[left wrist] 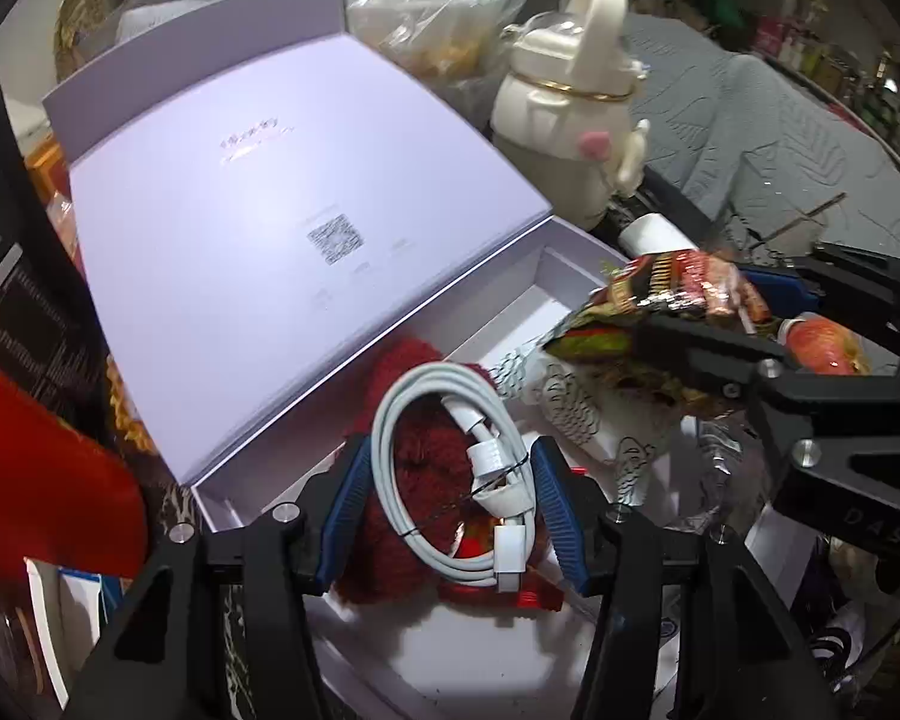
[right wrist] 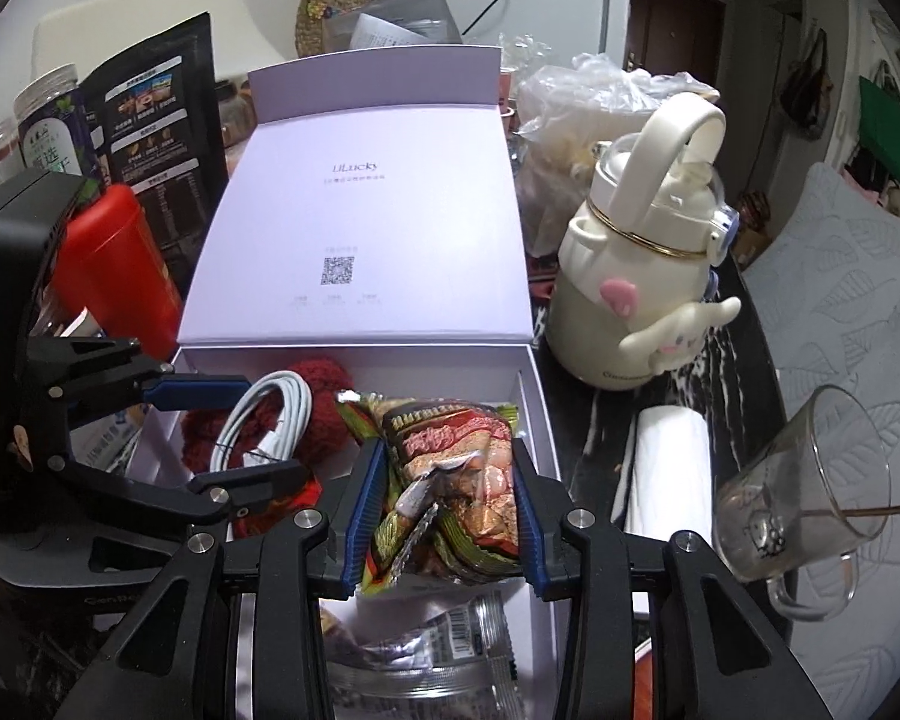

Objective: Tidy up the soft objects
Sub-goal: 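Lower the cable into the box and open the left tool while the right tool lowers the cereal bag, then withdraw both tools from the box toward the lavender pouch and zip bag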

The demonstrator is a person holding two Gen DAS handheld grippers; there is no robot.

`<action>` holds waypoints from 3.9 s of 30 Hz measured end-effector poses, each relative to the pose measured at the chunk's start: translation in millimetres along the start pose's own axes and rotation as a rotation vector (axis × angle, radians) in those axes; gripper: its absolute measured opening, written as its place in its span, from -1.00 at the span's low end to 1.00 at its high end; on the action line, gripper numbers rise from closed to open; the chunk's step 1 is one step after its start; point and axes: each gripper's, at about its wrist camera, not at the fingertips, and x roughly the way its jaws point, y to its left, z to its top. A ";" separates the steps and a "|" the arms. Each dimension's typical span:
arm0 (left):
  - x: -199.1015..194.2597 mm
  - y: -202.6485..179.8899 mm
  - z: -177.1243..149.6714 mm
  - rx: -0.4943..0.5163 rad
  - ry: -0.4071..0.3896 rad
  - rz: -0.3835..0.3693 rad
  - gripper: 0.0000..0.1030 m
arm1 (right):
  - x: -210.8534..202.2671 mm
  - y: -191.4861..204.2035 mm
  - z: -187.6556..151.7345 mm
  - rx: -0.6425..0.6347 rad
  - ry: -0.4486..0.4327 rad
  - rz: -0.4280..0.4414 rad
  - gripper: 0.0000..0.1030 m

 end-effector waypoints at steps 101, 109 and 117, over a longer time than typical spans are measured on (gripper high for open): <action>-214.4 -196.5 -234.5 0.143 -0.188 -0.171 0.60 | -310.8 46.3 -288.5 0.310 -0.148 -0.261 0.68; -175.4 -216.1 -238.3 0.158 -0.095 -0.214 0.60 | -288.0 29.0 -321.2 0.399 -0.070 -0.228 0.68; -135.7 -226.7 -224.4 0.157 -0.022 -0.239 0.60 | -265.6 0.6 -334.2 0.451 -0.018 -0.218 0.68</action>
